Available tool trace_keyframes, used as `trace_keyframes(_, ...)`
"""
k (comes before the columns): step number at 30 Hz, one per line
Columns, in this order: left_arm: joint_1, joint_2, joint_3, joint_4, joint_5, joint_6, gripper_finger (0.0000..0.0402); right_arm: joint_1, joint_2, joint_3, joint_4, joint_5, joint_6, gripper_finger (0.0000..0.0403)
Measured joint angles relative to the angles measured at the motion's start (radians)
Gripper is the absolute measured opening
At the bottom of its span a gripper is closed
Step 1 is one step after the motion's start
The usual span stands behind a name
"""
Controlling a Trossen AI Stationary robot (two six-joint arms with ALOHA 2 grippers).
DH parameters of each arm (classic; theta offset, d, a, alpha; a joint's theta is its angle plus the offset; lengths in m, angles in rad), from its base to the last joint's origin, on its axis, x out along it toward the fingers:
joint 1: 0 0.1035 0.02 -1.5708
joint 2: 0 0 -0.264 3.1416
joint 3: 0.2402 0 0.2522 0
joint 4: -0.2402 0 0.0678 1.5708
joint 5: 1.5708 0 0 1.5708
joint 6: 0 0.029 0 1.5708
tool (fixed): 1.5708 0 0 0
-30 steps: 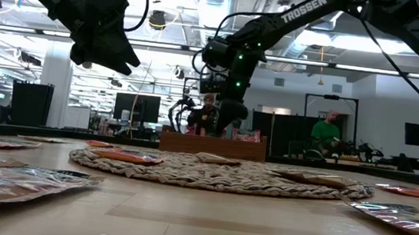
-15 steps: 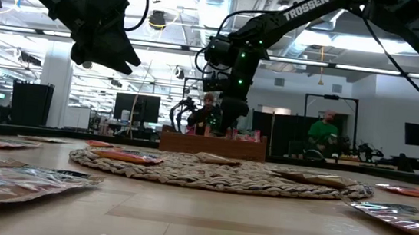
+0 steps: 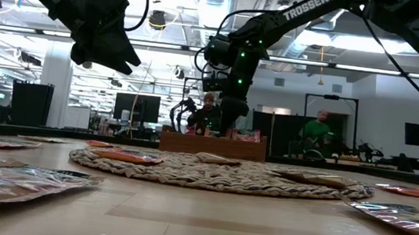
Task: Pick & Place Tea
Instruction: Put the orange tea bag into the middle section of the wooden organizer
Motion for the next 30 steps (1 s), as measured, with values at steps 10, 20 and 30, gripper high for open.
trace_keyframes(10, 0.000, 0.000, 0.000, 0.000, 0.000, 0.000, 0.0193, 0.005, -0.001, 0.182, -0.114, 0.008, 0.007, 0.0164)
trace_keyframes(20, 0.000, 0.000, 0.000, 0.000, 0.030, 0.000, 0.0193, 0.020, -0.073, 0.300, -0.750, -0.326, 0.213, 0.0156)
trace_keyframes(30, 0.000, 0.000, 0.000, -0.002, 0.108, -0.009, 0.0193, 0.085, -0.453, -0.187, -0.722, -0.393, 0.321, 0.0113)
